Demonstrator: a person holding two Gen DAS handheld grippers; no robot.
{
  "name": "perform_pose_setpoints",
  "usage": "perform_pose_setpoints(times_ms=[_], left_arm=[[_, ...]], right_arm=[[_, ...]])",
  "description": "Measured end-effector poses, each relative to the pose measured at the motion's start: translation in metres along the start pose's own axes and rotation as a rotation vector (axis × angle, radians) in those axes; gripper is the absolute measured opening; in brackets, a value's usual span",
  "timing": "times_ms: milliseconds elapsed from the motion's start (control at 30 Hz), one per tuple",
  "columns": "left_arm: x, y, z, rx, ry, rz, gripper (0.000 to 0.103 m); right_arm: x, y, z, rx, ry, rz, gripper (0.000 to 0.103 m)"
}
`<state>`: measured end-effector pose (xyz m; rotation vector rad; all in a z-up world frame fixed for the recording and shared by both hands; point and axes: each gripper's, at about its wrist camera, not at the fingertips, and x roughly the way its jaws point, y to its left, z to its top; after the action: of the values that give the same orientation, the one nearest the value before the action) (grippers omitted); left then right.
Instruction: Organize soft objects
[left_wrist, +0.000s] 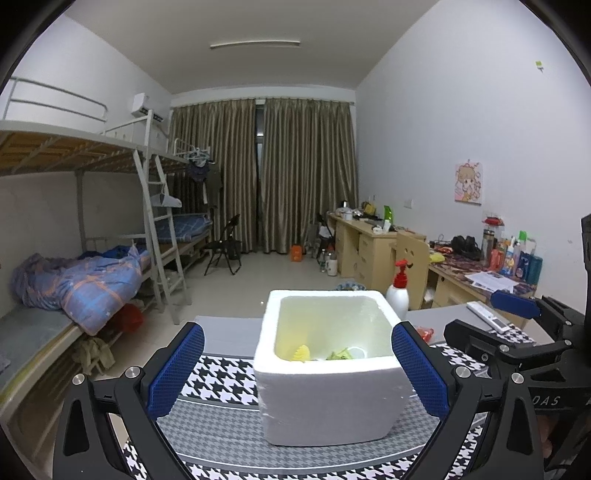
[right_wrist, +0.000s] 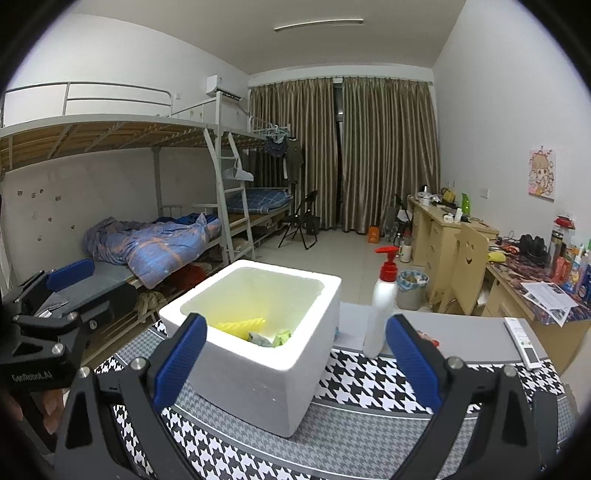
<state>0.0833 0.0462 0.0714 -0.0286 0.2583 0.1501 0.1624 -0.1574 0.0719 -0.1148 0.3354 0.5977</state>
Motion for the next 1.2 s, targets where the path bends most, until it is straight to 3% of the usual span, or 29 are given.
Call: perform_pose_setpoints(times_ms=[500,1200], left_arm=[[-0.012,-0.010,-0.008,0.002,-0.006,-0.059,0.102],[-0.036,-0.011,-0.024,-0.031,-0.067,-0.068,0.102]], right_arm=[[-0.031,-0.003,-0.016,0.030,-0.063,-0.008,0.102],[-0.061,-0.011,-0.045,0.016,-0.094,-0.082,0.102]])
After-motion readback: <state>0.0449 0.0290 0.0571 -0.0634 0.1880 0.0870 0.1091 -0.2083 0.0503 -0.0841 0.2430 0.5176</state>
